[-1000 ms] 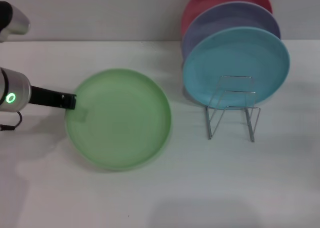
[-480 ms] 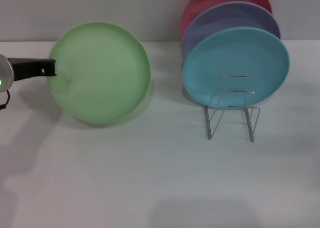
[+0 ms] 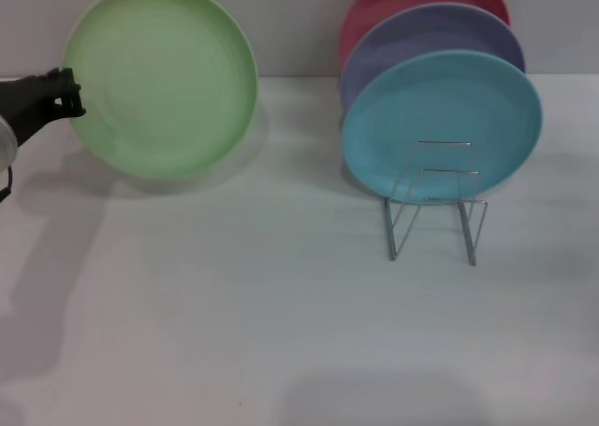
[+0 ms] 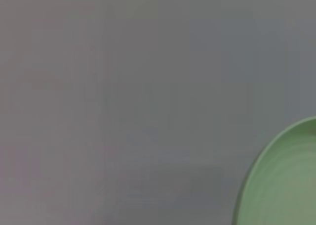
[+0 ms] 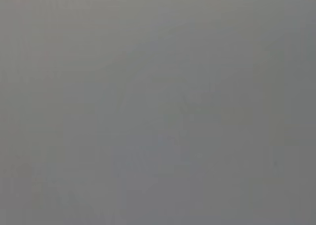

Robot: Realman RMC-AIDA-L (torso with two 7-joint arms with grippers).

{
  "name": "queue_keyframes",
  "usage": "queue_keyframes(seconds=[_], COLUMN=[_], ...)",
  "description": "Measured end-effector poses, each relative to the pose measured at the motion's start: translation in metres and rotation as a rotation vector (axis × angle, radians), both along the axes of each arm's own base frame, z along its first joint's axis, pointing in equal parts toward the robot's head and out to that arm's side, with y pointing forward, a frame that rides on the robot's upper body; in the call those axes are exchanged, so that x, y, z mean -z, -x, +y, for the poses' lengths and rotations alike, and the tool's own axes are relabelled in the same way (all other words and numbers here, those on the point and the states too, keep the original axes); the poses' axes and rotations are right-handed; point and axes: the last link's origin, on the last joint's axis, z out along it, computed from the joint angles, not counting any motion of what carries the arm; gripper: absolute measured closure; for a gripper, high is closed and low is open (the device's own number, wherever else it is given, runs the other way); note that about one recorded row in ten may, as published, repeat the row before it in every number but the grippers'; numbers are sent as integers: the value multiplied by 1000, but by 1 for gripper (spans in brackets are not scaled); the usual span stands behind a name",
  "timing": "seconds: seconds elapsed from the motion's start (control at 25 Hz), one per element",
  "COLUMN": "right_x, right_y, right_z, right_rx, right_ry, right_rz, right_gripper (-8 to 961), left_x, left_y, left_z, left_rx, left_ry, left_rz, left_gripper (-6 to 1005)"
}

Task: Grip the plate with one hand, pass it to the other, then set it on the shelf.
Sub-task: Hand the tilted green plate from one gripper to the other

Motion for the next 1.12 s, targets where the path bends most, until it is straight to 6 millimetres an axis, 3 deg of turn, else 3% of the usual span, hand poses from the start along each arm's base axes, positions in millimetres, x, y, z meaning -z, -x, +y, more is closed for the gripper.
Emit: queue_keyframes(seconds=[0.2, 0.64, 1.12], right_x=[1, 0, -1], right_y=[1, 0, -3], right_z=[0, -1, -6], right_rx=[-3, 2, 5], right_ry=[0, -1, -10], right_rz=[-5, -13, -5], right_gripper=[230, 230, 230], left_x=[10, 37, 65], left_y=[12, 35, 53], left_z=[-8, -46, -98], left_rx=[41, 171, 306], left_ry=[-96, -288, -300], left_rz=[-22, -122, -221], left_gripper=[966, 966, 967])
